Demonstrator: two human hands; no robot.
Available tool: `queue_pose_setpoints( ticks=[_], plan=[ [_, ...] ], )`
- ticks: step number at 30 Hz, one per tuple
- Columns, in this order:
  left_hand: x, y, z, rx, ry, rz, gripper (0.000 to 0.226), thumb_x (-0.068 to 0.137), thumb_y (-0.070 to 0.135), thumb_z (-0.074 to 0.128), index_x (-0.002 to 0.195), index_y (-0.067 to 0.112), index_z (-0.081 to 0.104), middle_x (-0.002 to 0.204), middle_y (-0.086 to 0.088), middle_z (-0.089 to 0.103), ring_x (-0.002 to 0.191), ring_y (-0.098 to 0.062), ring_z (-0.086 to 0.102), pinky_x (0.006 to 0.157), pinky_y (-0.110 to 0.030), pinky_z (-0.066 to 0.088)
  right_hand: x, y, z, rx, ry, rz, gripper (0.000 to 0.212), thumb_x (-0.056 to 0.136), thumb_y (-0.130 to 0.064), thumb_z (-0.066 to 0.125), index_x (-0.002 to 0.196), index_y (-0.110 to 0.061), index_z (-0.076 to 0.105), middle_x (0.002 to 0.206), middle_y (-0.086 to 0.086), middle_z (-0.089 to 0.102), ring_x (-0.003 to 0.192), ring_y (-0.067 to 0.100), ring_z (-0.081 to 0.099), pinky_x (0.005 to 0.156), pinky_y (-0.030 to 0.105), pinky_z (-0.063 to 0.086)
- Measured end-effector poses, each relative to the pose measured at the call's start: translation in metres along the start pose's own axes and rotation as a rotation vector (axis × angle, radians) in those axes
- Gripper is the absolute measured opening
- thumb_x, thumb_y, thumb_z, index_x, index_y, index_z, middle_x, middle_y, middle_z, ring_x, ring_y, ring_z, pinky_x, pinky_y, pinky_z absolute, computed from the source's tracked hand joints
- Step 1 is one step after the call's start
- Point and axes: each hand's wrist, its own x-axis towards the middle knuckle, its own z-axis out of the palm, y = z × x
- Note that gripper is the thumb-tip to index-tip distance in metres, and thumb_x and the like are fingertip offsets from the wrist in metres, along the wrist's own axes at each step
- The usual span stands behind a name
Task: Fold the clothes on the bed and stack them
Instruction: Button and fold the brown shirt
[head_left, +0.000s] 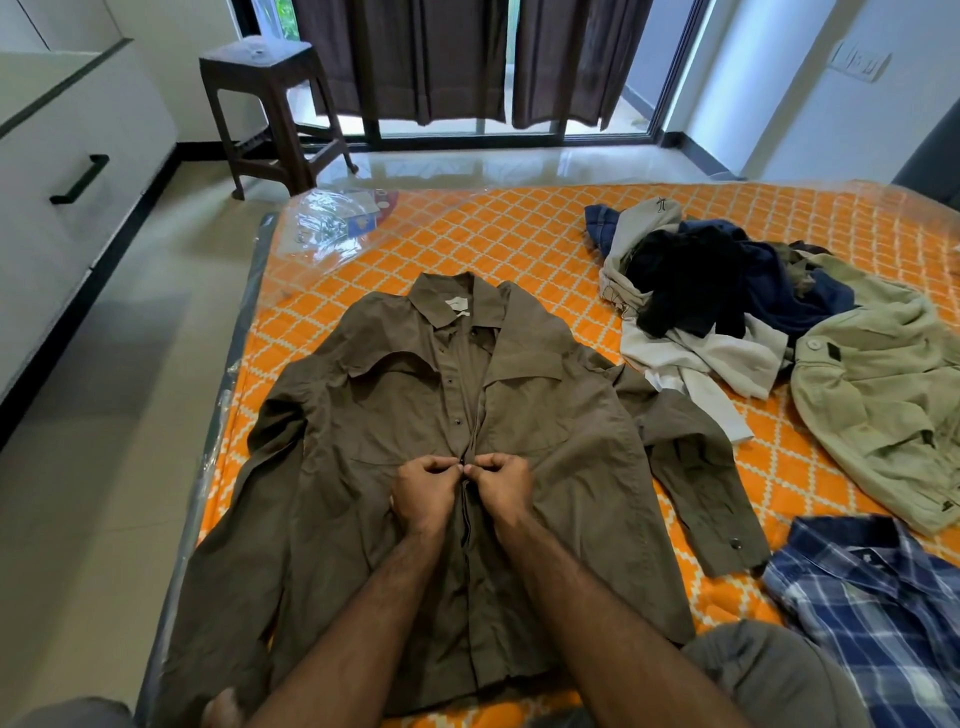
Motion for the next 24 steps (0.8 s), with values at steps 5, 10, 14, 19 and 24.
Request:
queue_pose_setpoints(
  ticks=[5,10,14,19,24],
  plan=[
    [-0.002,-0.005,0.003,0.066,-0.003,0.059,0.006,0.081,0.027,0.074,0.083,0.031,0.078,0.083,0.021,0.073,0.087,-0.008,0.069,0.097,-0.045,0.050,0.000,0.007,0.000,0.050,0.011,-0.008,0.030,0.083,-0.007,0.077,0.068,-0.030,0.065,0.074,-0.011,0.068,0.078,0.008,0.067,0.083,0.027,0.056],
    [0.005,-0.008,0.000,0.123,-0.034,0.126,0.007,0.079,0.027,0.075,0.082,0.033,0.077,0.084,0.017,0.074,0.086,-0.009,0.068,0.090,-0.046,0.054,-0.002,0.008,-0.001,0.062,-0.010,-0.024,0.015,0.084,-0.006,0.076,0.080,-0.020,0.074,0.081,-0.004,0.074,0.081,0.009,0.070,0.080,0.025,0.057],
    [0.005,-0.011,0.000,0.150,-0.039,0.140,0.006,0.079,0.028,0.077,0.081,0.034,0.078,0.084,0.017,0.074,0.086,-0.007,0.068,0.090,-0.047,0.053,-0.003,0.006,0.000,0.075,-0.009,-0.023,0.022,0.085,-0.001,0.073,0.075,-0.020,0.071,0.073,-0.007,0.070,0.069,0.003,0.065,0.066,0.019,0.052],
    [0.007,-0.019,-0.001,0.009,-0.071,0.143,0.019,0.078,0.018,0.080,0.078,0.037,0.075,0.083,0.014,0.075,0.084,-0.004,0.070,0.088,-0.040,0.057,-0.003,0.003,-0.001,0.108,-0.004,0.043,0.015,0.084,-0.003,0.076,0.079,-0.015,0.069,0.078,-0.002,0.069,0.077,0.012,0.065,0.074,0.024,0.052],
    [0.018,-0.002,-0.016,0.088,-0.264,0.156,0.006,0.081,0.016,0.079,0.083,0.022,0.079,0.077,0.007,0.075,0.077,-0.010,0.071,0.080,-0.040,0.060,0.012,-0.015,-0.015,-0.100,-0.167,0.055,0.019,0.089,-0.021,0.071,0.071,-0.014,0.070,0.069,0.003,0.069,0.056,0.012,0.058,0.059,0.031,0.048]
  ],
)
